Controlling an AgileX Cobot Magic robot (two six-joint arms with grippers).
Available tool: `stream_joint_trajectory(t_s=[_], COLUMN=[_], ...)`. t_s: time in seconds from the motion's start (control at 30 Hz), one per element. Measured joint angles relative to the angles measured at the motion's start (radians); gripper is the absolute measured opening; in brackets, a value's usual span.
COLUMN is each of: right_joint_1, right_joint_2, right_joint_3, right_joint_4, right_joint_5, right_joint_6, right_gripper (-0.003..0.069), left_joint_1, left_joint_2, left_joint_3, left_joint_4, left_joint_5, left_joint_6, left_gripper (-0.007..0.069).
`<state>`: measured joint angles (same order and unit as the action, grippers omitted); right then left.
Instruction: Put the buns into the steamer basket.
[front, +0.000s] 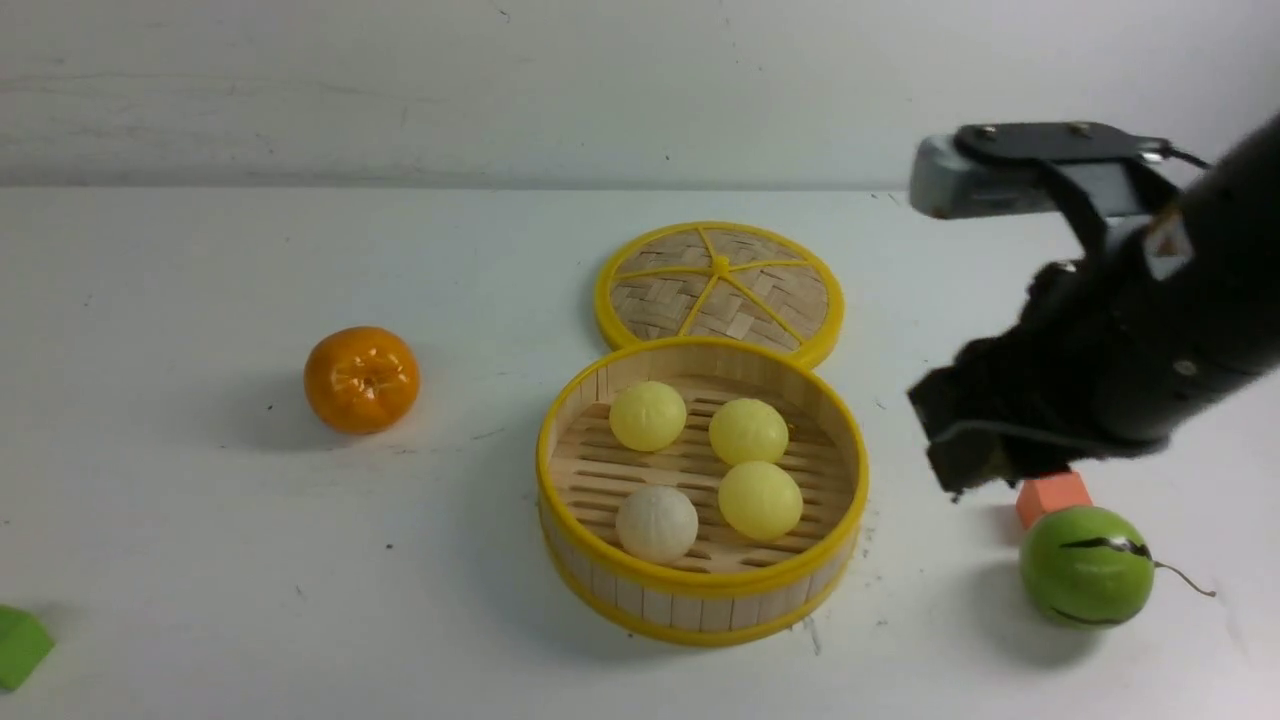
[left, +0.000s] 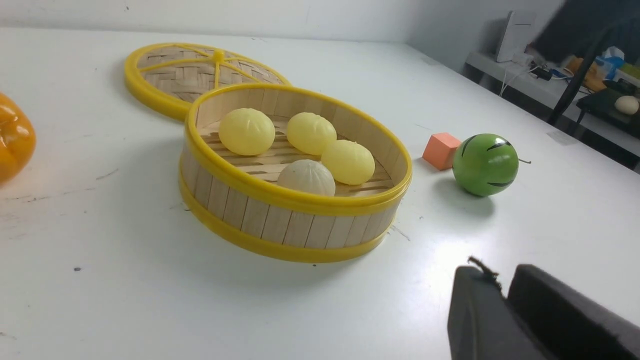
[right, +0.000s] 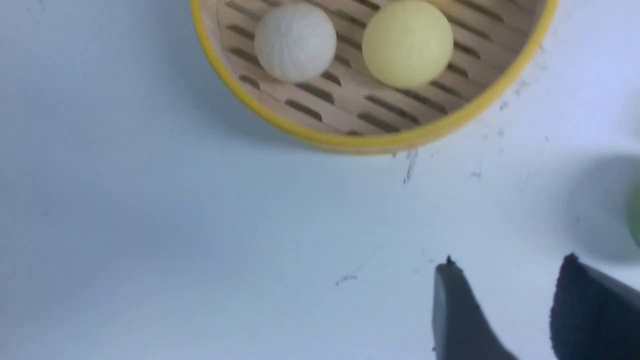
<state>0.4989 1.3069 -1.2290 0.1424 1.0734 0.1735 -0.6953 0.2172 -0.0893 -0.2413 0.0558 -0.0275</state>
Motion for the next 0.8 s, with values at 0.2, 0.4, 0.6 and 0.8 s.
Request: stream_joint_trajectory(t_s=[0.2,0.4,0.6,0.8], right_joint_1=[0.000,0.000,0.000,-0.136], right_joint_2=[-0.263,-0.457,-0.568,-0.795], right_joint_3=[0.234,0.365,0.381,0.572], right_joint_4=[-0.006,0.001,-0.091,-0.142], right_joint_5=[-0.018,0.034,0.082,-0.106], right_joint_6=[0.052,0.055,0.040,0.008], right_gripper=[0.0034,-0.0018,-0.0018,-0.0018], left_joint_1=[0.000,0.000,0.000,0.000], left_joint_2=[0.000,0.000,0.000,0.000], left_joint_3=[0.000,0.000,0.000,0.000], left_joint_4=[0.000,0.001,0.001,0.001], left_joint_5=[0.000,0.000,0.000,0.000], left_joint_6=[0.000,0.000,0.000,0.000], left_gripper=[0.0089,0.0091,0.0094,0.0101])
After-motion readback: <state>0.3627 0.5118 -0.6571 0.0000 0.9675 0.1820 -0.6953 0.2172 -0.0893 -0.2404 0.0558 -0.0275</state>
